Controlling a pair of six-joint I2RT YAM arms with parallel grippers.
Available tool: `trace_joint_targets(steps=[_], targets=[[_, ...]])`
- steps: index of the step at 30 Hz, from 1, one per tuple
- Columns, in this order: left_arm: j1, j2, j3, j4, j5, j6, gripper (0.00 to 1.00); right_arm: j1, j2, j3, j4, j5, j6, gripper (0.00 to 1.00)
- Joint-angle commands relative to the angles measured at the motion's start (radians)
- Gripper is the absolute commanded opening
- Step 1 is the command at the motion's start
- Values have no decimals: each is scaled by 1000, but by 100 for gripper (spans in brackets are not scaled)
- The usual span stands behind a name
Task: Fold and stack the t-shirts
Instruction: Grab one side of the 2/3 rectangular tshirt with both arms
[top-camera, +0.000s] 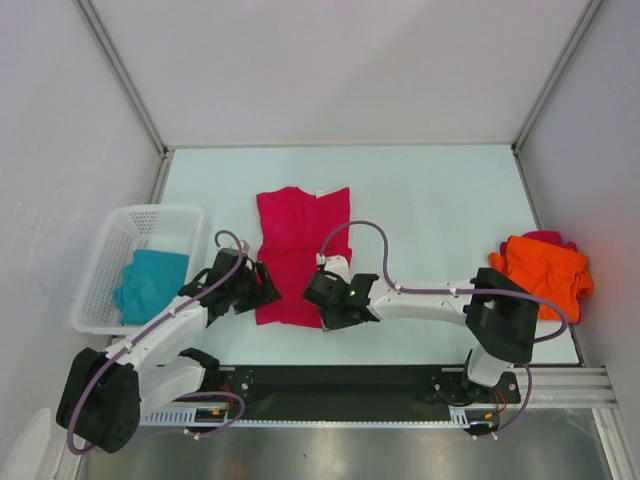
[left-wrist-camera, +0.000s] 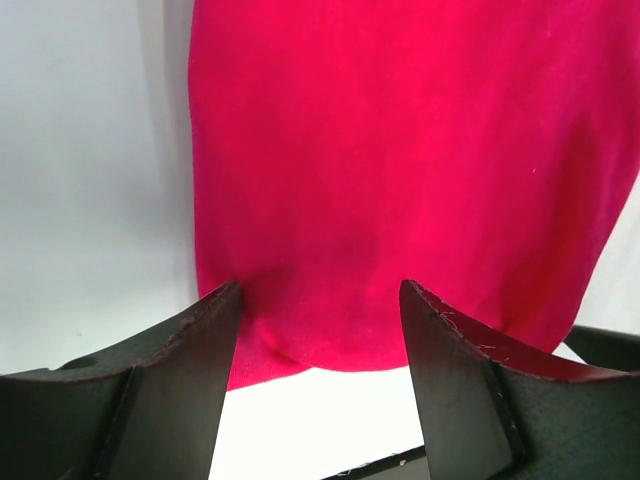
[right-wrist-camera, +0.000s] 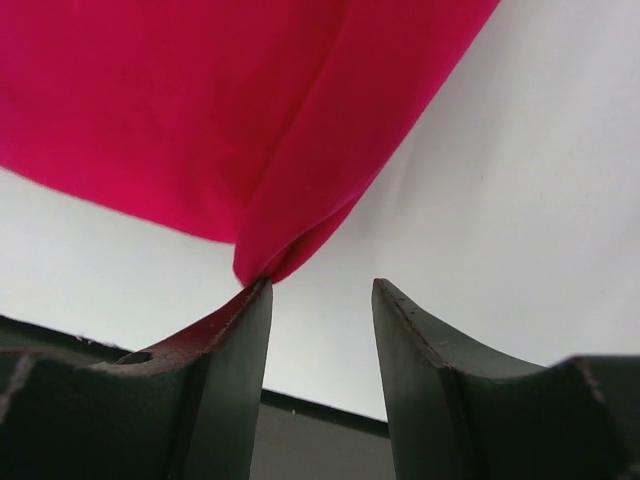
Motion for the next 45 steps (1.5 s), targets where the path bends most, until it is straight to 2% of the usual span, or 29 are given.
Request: trace_joint_targets(steps=[1, 9, 16, 22, 36, 45], targets=[[-20, -15, -29, 39, 9, -35, 70, 56, -31, 70, -96, 77, 36, 50], [-37, -79, -25, -28, 1, -35, 70, 131, -5, 194, -218, 144, 64, 51], [-45, -142, -17, -93, -4, -42, 71, 138, 69, 192, -202, 141, 61, 51], [-82, -116, -15, -106, -13, -53, 71, 127, 116, 199, -233, 188, 47, 51], [-88, -110, -63, -83, -40, -86, 72, 64, 116, 116, -159, 197, 5, 52], [-88, -87, -91, -50, -48, -85, 69, 30, 127, 66, -49, 136, -5, 51]])
